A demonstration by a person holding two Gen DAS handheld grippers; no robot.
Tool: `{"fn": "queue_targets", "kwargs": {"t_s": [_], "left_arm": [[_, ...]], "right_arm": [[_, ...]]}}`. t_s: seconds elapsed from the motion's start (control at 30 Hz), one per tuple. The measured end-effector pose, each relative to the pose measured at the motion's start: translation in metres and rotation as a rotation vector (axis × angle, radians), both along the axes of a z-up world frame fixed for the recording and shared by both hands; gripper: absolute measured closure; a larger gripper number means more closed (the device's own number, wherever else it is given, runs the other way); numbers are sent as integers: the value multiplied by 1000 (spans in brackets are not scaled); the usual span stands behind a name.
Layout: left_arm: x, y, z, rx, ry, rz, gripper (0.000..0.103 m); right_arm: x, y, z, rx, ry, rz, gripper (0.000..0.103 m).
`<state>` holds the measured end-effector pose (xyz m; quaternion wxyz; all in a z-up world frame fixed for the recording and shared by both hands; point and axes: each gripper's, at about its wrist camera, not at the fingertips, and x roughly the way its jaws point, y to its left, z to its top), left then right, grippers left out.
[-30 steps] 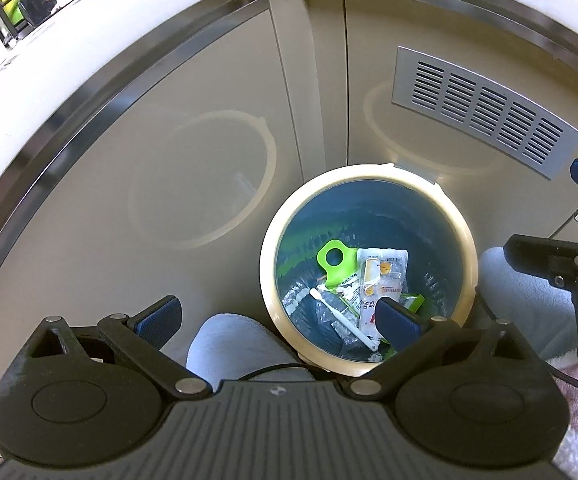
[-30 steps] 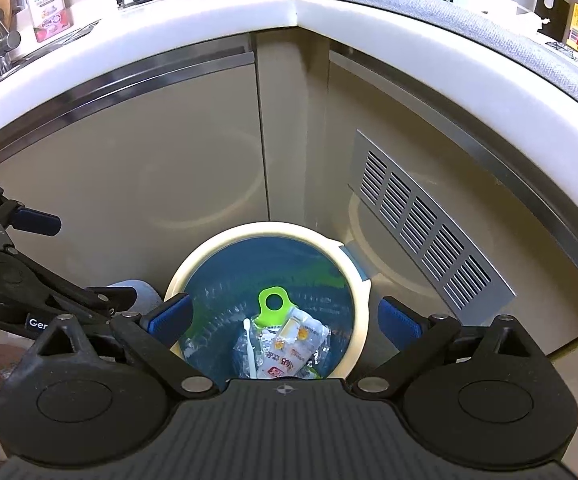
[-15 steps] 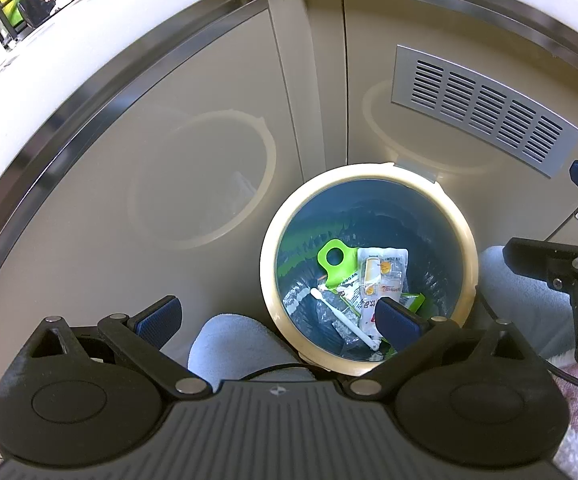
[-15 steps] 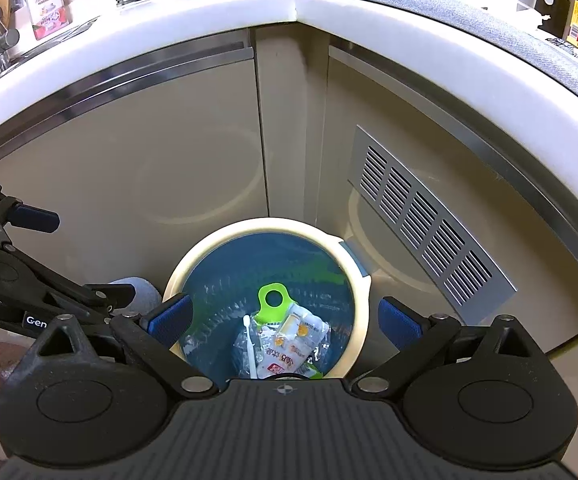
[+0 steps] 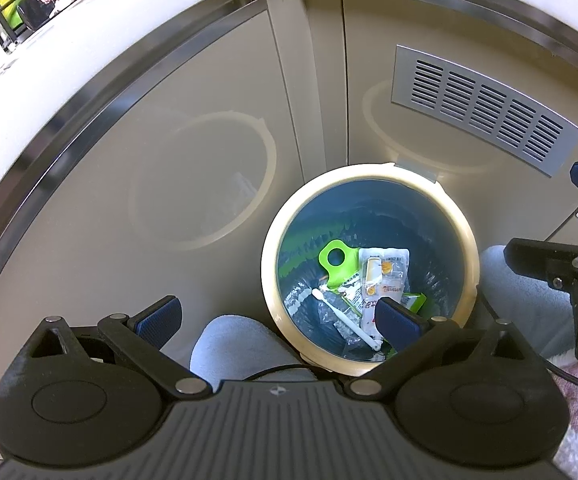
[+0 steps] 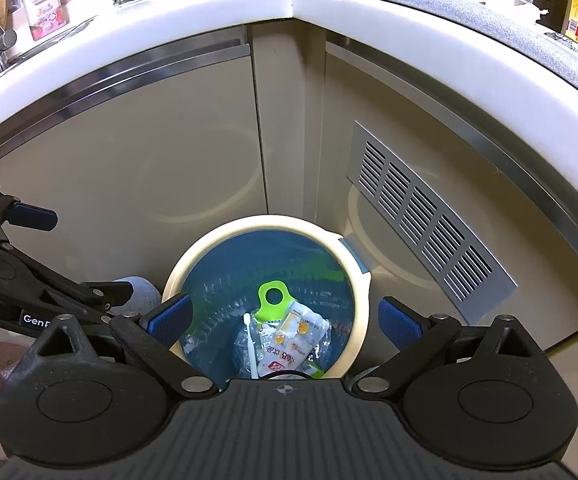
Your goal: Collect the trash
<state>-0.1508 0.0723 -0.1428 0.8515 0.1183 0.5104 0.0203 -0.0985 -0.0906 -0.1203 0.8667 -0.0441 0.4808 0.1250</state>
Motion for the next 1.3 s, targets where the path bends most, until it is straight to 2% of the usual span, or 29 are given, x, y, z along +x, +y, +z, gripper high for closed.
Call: {"fn": "queue_targets", "kwargs": {"t_s": [0.47, 0.63, 0.77, 0.9, 1.03, 1.17, 1.3], "left_arm": [[0, -1, 2, 17, -8, -7, 0], [-2, -1, 14, 53, -51, -22, 0], [-1, -1, 30, 60, -94, -25, 0], [2, -1, 52, 69, -146, -30, 0], [7, -2, 78, 90, -211, -35, 0], [19, -3, 102, 88, -255, -32, 0], [34, -7, 122, 79, -281, -31, 0]], "right_arm": [[1, -7, -1, 16, 0, -30, 3], [1, -12, 6, 29, -34, -42, 3], [1, -16, 24, 64, -71, -18, 3], [3, -22, 57, 137, -149, 13, 3], [9, -37, 94, 187, -268, -8, 1], [28, -63, 121, 193, -386, -97, 0], [58, -97, 131, 190, -426, -228, 0]]}}
